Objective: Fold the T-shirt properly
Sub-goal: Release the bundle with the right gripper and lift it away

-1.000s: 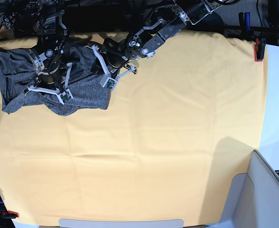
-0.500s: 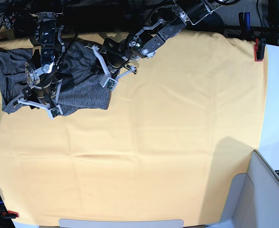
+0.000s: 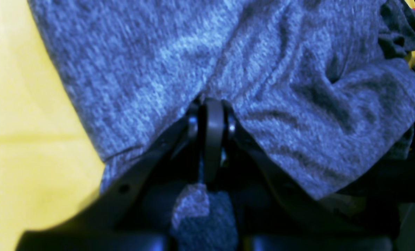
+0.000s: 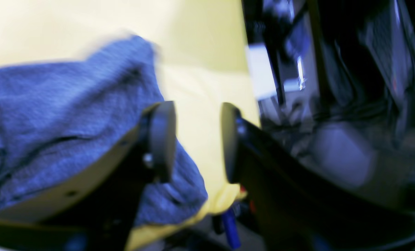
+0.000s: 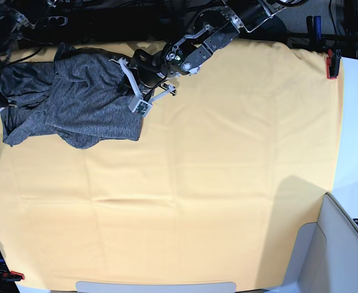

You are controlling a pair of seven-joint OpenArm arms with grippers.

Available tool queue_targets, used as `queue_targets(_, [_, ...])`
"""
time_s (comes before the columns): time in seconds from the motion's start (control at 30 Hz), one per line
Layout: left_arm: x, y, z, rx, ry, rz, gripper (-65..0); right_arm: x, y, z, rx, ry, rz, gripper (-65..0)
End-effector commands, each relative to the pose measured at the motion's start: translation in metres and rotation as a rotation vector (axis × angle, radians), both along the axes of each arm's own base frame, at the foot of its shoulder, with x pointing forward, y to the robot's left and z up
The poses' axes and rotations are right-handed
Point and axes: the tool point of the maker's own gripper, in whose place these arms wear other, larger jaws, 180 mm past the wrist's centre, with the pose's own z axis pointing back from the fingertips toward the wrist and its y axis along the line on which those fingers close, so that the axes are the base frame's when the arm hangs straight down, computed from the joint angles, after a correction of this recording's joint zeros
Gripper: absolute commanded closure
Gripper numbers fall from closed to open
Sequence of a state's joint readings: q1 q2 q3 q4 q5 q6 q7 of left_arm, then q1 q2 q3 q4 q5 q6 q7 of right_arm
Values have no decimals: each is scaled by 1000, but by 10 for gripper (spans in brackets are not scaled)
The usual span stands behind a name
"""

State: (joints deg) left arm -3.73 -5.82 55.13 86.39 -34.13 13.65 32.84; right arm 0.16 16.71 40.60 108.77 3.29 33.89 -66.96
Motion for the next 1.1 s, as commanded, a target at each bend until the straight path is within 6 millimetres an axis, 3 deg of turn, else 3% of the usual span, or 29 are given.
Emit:
queue_targets(0.0, [2,14,-9,57,17,20,-8,6,-11,14,-1,-38,9,-284])
queue_targets(0.1, [2,16,-10,63,17,20,-8,4,-31,2,114,-29,13,-383])
queue_targets(0.2, [2,16,-10,63,15,20,-8,3,-49,-19,245,-11,-2,-442])
queue_targets(0.43, [2,17,-10,65,15,20,-8,0,-60,-70,526,-10,8,-461])
queue_targets(0.67, [2,17,-10,65,15,20,-8,2,-52,-89,607,5,-12,-461])
queue_targets(1.07, [2,17,-10,65,15,20,-8,12,4,-124,680,93,79,-460])
